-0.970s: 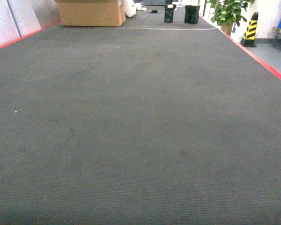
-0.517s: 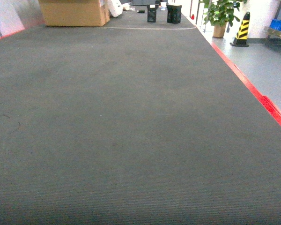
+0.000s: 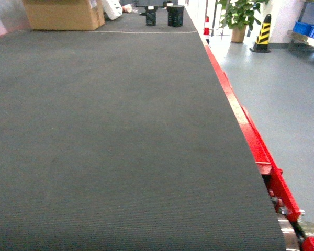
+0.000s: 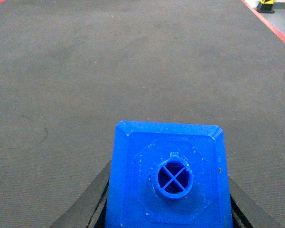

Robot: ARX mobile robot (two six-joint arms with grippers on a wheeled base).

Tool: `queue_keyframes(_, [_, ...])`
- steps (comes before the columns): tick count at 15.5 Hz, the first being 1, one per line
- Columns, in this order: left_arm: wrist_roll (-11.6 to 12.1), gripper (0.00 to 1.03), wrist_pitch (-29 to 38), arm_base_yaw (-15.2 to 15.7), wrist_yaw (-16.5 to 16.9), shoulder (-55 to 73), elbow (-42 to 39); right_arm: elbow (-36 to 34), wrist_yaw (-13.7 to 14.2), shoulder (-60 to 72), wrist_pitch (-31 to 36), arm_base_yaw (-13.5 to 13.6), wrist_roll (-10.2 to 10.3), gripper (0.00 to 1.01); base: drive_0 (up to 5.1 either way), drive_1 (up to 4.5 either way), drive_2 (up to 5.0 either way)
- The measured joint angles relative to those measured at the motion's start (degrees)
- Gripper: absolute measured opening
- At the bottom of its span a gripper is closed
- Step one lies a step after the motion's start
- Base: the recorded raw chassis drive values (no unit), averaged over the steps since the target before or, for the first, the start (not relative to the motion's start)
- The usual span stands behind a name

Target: Sort blue parts and orange caps into right shelf containers

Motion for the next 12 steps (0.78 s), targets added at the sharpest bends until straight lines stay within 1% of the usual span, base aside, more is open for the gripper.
queue_keyframes(12, [0.0,0.44,-0.17,0.0,0.0,-0.15,0.0,0.0,-0.02,0.0,0.04,0.0,0.0,0.43,5.1,-2.33,-2.3])
